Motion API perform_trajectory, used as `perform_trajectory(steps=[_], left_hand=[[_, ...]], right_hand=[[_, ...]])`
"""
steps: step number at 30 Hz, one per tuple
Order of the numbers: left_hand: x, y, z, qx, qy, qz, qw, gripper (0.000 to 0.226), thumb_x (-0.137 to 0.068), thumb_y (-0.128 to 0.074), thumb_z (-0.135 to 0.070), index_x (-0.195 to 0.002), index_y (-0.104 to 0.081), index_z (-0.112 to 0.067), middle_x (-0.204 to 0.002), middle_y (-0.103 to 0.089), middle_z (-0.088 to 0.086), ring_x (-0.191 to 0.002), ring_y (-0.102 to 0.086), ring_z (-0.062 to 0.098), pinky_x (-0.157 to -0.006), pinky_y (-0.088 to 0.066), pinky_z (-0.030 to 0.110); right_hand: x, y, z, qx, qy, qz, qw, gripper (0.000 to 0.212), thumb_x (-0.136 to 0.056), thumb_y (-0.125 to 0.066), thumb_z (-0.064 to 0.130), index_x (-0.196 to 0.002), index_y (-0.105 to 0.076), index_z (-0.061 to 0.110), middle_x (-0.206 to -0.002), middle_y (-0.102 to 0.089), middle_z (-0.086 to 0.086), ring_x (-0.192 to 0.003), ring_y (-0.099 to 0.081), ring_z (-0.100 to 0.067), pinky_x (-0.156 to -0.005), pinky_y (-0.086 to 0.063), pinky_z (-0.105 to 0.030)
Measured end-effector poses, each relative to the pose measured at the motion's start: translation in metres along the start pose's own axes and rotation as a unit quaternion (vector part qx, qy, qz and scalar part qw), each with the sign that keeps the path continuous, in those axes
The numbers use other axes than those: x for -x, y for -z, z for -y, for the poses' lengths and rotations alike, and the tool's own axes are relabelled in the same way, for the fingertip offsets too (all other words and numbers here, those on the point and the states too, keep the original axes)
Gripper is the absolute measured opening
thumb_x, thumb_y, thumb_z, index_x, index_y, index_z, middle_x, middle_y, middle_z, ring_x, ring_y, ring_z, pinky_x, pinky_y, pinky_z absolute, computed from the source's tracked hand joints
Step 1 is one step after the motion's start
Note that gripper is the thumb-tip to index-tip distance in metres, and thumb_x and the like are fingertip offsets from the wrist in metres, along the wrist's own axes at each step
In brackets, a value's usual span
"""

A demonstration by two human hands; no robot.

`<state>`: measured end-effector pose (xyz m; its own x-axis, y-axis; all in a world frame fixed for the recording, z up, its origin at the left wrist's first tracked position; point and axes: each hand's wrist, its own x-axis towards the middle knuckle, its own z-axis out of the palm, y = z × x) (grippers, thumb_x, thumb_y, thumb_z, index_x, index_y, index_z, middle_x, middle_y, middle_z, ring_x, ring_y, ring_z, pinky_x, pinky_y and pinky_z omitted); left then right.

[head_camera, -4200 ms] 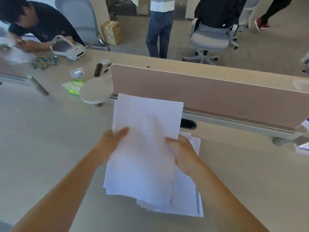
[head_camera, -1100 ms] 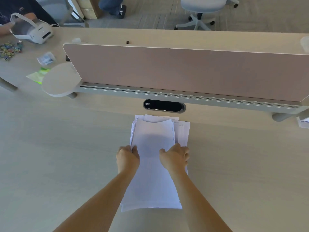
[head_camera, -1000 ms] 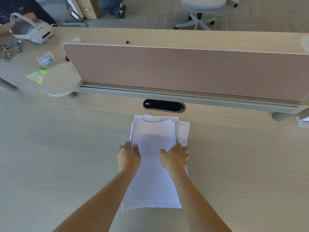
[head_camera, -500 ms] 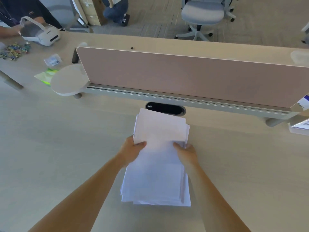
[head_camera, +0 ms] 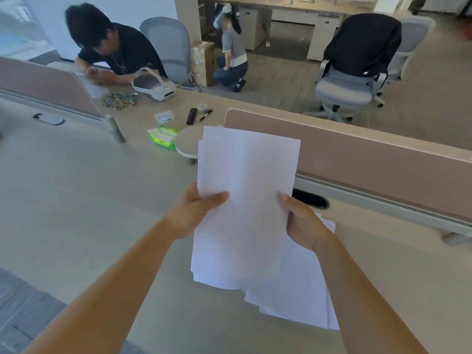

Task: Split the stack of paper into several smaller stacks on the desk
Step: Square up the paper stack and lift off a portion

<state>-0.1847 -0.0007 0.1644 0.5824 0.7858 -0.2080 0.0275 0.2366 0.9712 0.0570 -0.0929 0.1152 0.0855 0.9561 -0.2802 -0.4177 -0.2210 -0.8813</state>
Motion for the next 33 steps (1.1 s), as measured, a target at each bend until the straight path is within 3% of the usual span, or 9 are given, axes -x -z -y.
perform_trajectory(steps=[3, 6, 8, 12, 17, 21, 25, 30, 33], left_hand=[[0.035, 0.06, -0.013, -0.003, -0.033, -0.05, 0.998, 0.04, -0.082, -0.069, -0.018, -0.116, -0.066, 0.002, -0.118, -0.068, 0.026, -0.105, -0.067, 0.043, -0.092, -0.053, 0.057], [0.07, 0.122, -0.025, -0.014, -0.071, -0.132, 0.989, 0.023, -0.084, -0.071, -0.016, -0.104, -0.072, -0.004, -0.107, -0.073, 0.021, -0.096, -0.07, 0.038, -0.089, -0.055, 0.058], [0.091, 0.16, -0.033, -0.032, -0.099, -0.173, 0.98, 0.01, -0.092, -0.066, -0.012, -0.099, -0.073, -0.011, -0.097, -0.075, 0.011, -0.087, -0.072, 0.029, -0.085, -0.058, 0.051], [0.137, 0.227, -0.048, -0.03, -0.138, -0.229, 0.963, 0.009, -0.094, -0.064, -0.011, -0.099, -0.07, -0.014, -0.089, -0.074, -0.001, -0.071, -0.072, 0.01, -0.069, -0.06, 0.031], [0.183, 0.297, -0.06, 0.027, -0.15, -0.24, 0.959, 0.012, -0.091, -0.067, -0.011, -0.102, -0.071, -0.009, -0.09, -0.076, 0.0, -0.076, -0.075, 0.012, -0.062, -0.058, 0.023], [0.206, 0.345, -0.057, 0.068, -0.142, -0.268, 0.95, 0.013, -0.084, -0.074, -0.009, -0.097, -0.074, -0.01, -0.096, -0.078, 0.007, -0.086, -0.075, 0.025, -0.073, -0.06, 0.037], [0.217, 0.389, -0.054, 0.094, -0.115, -0.318, 0.936, 0.021, -0.076, -0.081, -0.009, -0.096, -0.075, -0.004, -0.097, -0.078, 0.012, -0.09, -0.075, 0.032, -0.081, -0.06, 0.046], [0.201, 0.46, -0.049, 0.086, -0.083, -0.388, 0.914, 0.03, -0.071, -0.087, -0.019, -0.095, -0.075, -0.005, -0.095, -0.078, 0.009, -0.088, -0.075, 0.027, -0.076, -0.061, 0.036], [0.176, 0.506, -0.046, 0.09, -0.079, -0.418, 0.901, 0.024, -0.072, -0.087, -0.023, -0.087, -0.075, -0.009, -0.09, -0.078, 0.007, -0.088, -0.075, 0.027, -0.078, -0.06, 0.036]], right_hand=[[-0.004, -0.069, -0.008, 0.022, 0.0, 0.003, 1.0, 0.047, -0.09, -0.066, 0.028, -0.132, -0.061, 0.008, -0.132, -0.065, -0.012, -0.123, -0.061, -0.031, -0.099, -0.051, -0.045], [-0.004, -0.142, -0.015, 0.082, 0.023, -0.038, 0.996, 0.046, -0.086, -0.07, 0.03, -0.124, -0.065, 0.005, -0.123, -0.07, -0.014, -0.114, -0.067, -0.033, -0.097, -0.052, -0.048], [-0.006, -0.19, -0.018, 0.132, 0.053, -0.067, 0.988, 0.037, -0.087, -0.071, 0.03, -0.115, -0.07, 0.006, -0.115, -0.074, -0.013, -0.106, -0.071, -0.031, -0.096, -0.054, -0.048], [-0.01, -0.281, -0.024, 0.195, 0.111, -0.081, 0.971, 0.013, -0.092, -0.067, 0.025, -0.098, -0.074, 0.016, -0.1, -0.078, -0.003, -0.091, -0.075, -0.02, -0.075, -0.055, -0.032], [-0.026, -0.369, -0.031, 0.193, 0.14, -0.031, 0.971, 0.016, -0.095, -0.062, 0.019, -0.107, -0.071, 0.012, -0.099, -0.077, 0.0, -0.088, -0.074, -0.016, -0.079, -0.058, -0.03], [-0.045, -0.427, -0.05, 0.226, 0.153, -0.009, 0.962, 0.021, -0.097, -0.059, 0.022, -0.115, -0.067, 0.014, -0.106, -0.074, 0.001, -0.091, -0.071, -0.008, -0.08, -0.058, -0.023], [-0.075, -0.475, -0.069, 0.237, 0.174, 0.0, 0.956, 0.016, -0.099, -0.057, 0.019, -0.112, -0.066, 0.021, -0.097, -0.068, 0.019, -0.076, -0.065, 0.016, -0.066, -0.05, -0.004], [-0.13, -0.528, -0.091, 0.239, 0.188, 0.032, 0.952, 0.02, -0.099, -0.056, 0.015, -0.095, -0.067, 0.031, -0.085, -0.069, 0.026, -0.074, -0.066, 0.016, -0.065, -0.05, -0.006], [-0.174, -0.557, -0.108, 0.237, 0.185, 0.051, 0.952, 0.016, -0.099, -0.057, 0.016, -0.101, -0.069, 0.027, -0.089, -0.072, 0.022, -0.079, -0.066, 0.014, -0.068, -0.05, -0.007]])
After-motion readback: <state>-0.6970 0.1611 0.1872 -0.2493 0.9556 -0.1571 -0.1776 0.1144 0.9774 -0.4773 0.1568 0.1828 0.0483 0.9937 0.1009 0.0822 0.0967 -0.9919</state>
